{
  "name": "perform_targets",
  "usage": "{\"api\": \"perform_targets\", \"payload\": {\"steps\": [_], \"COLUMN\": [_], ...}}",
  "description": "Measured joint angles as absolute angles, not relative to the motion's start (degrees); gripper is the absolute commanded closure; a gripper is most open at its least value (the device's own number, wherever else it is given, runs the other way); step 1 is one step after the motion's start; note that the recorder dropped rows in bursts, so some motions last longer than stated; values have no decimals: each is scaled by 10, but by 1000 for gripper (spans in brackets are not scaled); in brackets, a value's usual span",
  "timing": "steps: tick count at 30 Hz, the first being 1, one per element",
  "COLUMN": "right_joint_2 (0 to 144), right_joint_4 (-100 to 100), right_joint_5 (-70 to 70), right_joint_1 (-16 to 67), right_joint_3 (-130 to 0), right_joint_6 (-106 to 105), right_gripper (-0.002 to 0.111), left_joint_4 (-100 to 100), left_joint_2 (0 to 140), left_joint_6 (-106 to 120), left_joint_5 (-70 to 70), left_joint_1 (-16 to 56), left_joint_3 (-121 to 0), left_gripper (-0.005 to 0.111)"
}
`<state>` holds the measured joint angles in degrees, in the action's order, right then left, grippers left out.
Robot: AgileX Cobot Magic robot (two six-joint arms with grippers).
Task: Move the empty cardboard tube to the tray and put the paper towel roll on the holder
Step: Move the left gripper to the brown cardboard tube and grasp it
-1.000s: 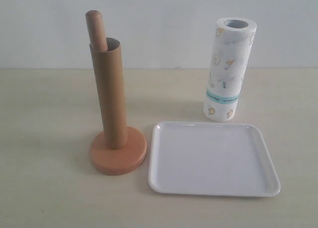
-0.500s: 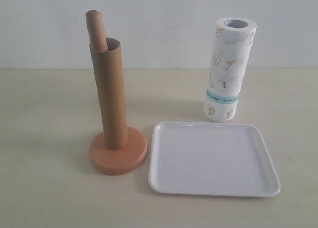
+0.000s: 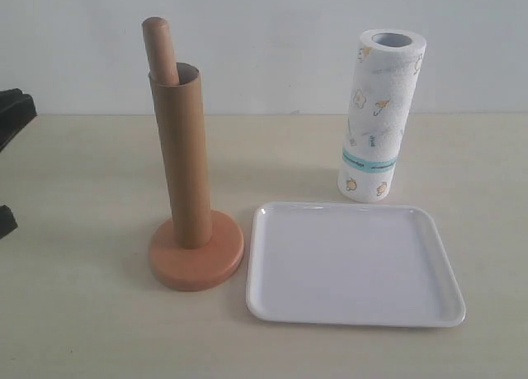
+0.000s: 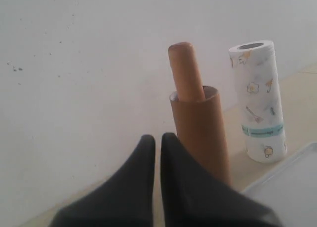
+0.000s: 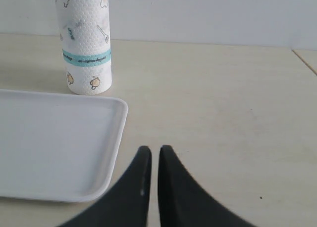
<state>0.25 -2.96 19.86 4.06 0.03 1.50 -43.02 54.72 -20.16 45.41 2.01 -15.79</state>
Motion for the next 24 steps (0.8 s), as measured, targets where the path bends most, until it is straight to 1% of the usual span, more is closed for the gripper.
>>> {"api": "perform_targets", "payload": {"steps": [7, 9, 12, 13, 16, 17, 18, 19, 24], "right_joint_2": [3, 3, 3, 3, 3, 3, 3, 3, 3], "right_joint_4": [-30, -30, -30, -30, -30, -30, -30, -30, -30], "right_joint_5": [199, 199, 199, 199, 199, 199, 199, 199, 199], "right_joint_1": [41, 41, 41, 41, 41, 41, 41, 41, 41], "right_joint_3": [0, 0, 0, 0, 0, 0, 0, 0, 0], "right_joint_6": [15, 15, 15, 15, 15, 15, 15, 15, 15], "right_gripper": [103, 103, 103, 103, 103, 103, 103, 103, 103], "left_joint_4": [-500, -519, -532, -533, -535, -535, -535, -535, -524], "left_joint_2": [597, 610, 630, 637, 655, 661, 665, 670, 688], "left_joint_6": [-271, -297, -321, -324, -329, -329, -329, -329, -330], "left_joint_5": [455, 456, 462, 468, 489, 496, 503, 512, 565], "left_joint_1": [20, 20, 20, 20, 20, 20, 20, 20, 20], "left_joint_3": [-158, -158, -158, -158, -158, -158, -158, -158, -158], "left_gripper": [102, 97, 81, 71, 46, 39, 36, 34, 34]}}
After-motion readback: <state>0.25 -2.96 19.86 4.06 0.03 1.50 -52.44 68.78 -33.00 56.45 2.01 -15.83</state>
